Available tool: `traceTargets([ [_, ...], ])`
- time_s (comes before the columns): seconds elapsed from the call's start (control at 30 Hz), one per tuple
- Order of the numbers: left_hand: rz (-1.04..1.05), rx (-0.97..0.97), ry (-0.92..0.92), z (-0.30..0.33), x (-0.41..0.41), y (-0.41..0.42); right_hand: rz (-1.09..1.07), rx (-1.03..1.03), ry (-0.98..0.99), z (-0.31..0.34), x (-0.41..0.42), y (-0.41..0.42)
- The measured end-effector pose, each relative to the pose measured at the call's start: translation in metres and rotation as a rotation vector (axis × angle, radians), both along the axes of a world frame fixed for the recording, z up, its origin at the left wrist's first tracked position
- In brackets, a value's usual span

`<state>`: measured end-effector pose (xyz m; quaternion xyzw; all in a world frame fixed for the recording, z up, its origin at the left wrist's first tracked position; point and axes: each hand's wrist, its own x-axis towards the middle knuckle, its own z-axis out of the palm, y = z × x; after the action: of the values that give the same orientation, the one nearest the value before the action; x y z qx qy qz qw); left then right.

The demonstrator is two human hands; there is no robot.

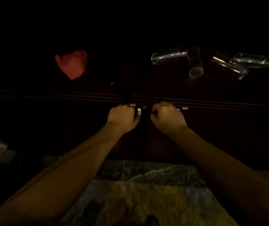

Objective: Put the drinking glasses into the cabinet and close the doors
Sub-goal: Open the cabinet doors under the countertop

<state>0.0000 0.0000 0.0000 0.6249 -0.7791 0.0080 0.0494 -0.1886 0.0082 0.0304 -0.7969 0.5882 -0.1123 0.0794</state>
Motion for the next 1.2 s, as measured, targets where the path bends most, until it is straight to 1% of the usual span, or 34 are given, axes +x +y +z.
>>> traceTargets([
  [0.03, 0.034, 0.031, -0.014, -0.009, -0.007, -0.003, 0.0, 0.012, 0.014, -0.008, 0.0, -0.005],
  [0.07, 0.079, 0.033, 0.011, -0.017, -0.012, -0.008, -0.004, -0.007, 0.026, -0.013, -0.001, -0.01],
  [0.17, 0.209, 0.109, 0.057, -0.046, -0.028, -0.014, 0.054, -0.094, 0.129, -0.032, 0.001, -0.021],
  [0.23, 0.29, 0.134, 0.121, -0.061, -0.036, -0.018, 0.093, -0.192, 0.197, -0.04, 0.003, -0.028],
  [0.33, 0.38, 0.104, 0.247, -0.076, -0.044, -0.025, 0.101, -0.336, 0.26, -0.048, 0.005, -0.033],
  [0.47, 0.405, 0.073, 0.377, -0.088, -0.049, -0.029, 0.113, -0.491, 0.292, -0.063, 0.01, -0.036],
  [0.57, 0.392, 0.04, 0.405, -0.091, -0.048, -0.024, 0.106, -0.539, 0.259, -0.067, 0.014, -0.036],
  [0.87, 0.317, 0.062, 0.344, -0.088, -0.035, 0.006, 0.105, -0.379, 0.204, -0.053, 0.024, -0.022],
  [1.07, 0.277, 0.087, 0.36, -0.086, -0.024, 0.039, 0.143, -0.279, 0.205, -0.047, 0.028, -0.003],
  [1.13, 0.257, 0.095, 0.372, -0.087, -0.019, 0.053, 0.167, -0.225, 0.176, -0.05, 0.03, 0.009],
  [1.2, 0.242, 0.097, 0.38, -0.087, -0.012, 0.068, 0.154, -0.14, 0.093, -0.052, 0.033, 0.023],
])
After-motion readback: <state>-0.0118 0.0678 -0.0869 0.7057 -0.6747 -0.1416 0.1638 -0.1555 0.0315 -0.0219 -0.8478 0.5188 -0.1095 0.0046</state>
